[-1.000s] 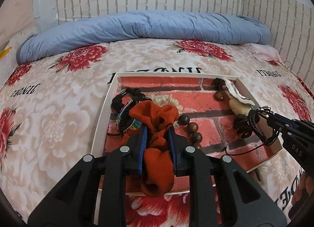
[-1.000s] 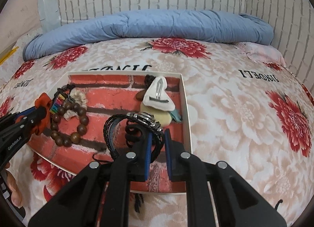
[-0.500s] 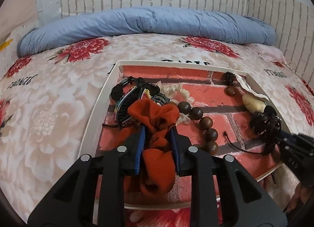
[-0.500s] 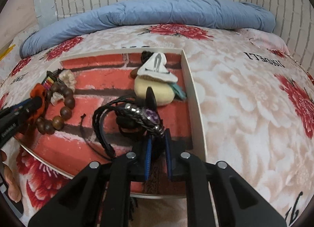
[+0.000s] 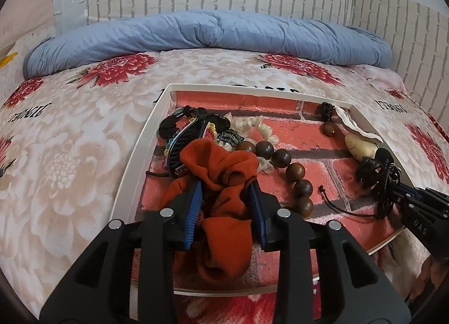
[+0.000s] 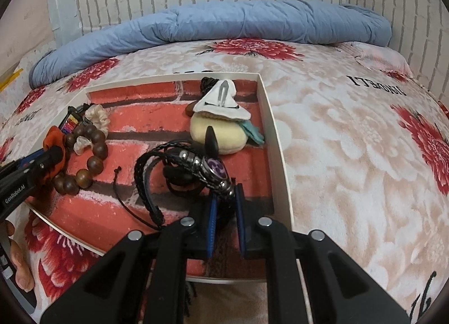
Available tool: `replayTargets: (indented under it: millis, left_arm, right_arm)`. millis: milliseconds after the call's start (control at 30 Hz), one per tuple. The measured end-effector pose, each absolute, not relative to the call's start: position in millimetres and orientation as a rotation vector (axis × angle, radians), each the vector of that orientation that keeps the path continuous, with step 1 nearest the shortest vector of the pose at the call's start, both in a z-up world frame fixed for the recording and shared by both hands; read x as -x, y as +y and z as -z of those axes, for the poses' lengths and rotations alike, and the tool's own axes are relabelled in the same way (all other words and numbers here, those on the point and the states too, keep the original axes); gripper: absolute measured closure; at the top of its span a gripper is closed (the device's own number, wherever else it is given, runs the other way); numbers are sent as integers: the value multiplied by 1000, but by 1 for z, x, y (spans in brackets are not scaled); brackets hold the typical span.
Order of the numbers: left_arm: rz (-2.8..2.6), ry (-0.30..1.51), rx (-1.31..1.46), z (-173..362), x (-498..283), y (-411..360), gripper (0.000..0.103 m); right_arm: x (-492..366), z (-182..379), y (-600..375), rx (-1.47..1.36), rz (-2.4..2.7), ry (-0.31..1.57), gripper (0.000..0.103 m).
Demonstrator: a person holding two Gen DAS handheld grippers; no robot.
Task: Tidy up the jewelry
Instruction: 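Open both tools to release the items and withdraw from the tray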
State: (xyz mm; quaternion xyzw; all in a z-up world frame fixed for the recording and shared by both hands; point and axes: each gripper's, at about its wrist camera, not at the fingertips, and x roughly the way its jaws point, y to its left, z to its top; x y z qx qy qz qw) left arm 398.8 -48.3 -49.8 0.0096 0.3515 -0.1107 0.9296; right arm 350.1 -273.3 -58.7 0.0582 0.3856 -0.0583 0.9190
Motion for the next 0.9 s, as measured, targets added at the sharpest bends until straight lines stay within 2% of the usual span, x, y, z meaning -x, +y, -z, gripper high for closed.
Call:
replayTargets:
  millis: [267, 633, 667, 733, 833, 900]
  left_arm:
    - [219, 698, -54, 48, -393, -53, 48]
    - [201, 640, -83, 42, -381, -57, 30]
    - [202, 635, -86, 41, -379, -57, 29]
    - [208, 615, -90, 38, -374, -57, 25]
    - [207, 565, -98, 31, -363, -57, 15]
    - [207, 541, -112, 28, -357, -58, 13]
  right_arm:
    - [-346, 57, -279, -156, 112, 766, 89]
    - [-340, 52, -279, -152, 101, 741, 88]
    - [-339, 51, -278, -150, 100, 737, 86]
    - [-338, 49, -278, -150, 101, 729, 64]
    - [-335, 46, -279, -149, 104, 710, 56]
    - [-335, 45, -279, -151, 103, 705, 53]
